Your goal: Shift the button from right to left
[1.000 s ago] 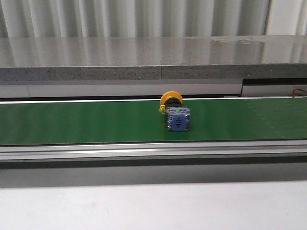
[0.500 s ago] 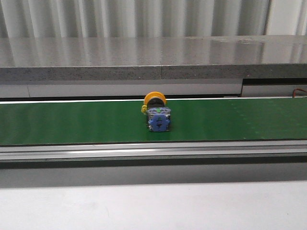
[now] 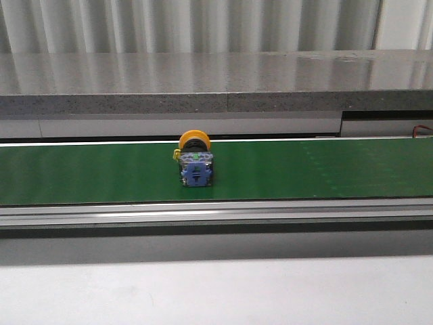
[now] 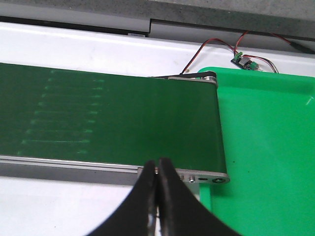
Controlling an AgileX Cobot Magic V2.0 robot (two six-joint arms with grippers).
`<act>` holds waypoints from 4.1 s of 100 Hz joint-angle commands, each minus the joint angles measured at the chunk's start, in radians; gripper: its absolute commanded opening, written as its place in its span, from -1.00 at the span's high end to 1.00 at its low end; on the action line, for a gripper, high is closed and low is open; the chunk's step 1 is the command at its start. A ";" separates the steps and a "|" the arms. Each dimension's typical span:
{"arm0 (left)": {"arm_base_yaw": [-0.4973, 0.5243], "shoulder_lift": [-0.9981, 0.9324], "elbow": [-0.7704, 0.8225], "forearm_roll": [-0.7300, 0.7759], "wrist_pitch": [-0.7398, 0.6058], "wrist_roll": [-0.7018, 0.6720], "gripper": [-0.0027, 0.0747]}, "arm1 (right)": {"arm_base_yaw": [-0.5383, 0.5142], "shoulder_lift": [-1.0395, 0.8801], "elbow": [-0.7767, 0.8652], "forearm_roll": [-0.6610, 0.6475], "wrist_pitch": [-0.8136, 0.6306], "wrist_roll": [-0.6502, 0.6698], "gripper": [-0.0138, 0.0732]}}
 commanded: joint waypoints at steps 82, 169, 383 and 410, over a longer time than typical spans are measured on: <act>-0.375 0.386 -0.218 -0.123 -0.265 -0.092 -0.69 | -0.004 -0.002 -0.026 0.010 -0.068 -0.004 0.84; -0.558 0.808 -0.426 0.228 -0.235 -0.349 -0.67 | -0.004 -0.002 -0.026 0.010 -0.068 -0.004 0.84; 0.448 0.877 -0.437 0.003 -0.231 0.077 0.98 | -0.004 -0.002 -0.026 0.010 -0.068 -0.004 0.84; 0.437 0.911 -0.437 -0.053 -0.299 0.155 0.98 | -0.004 -0.002 -0.026 0.010 -0.068 -0.004 0.84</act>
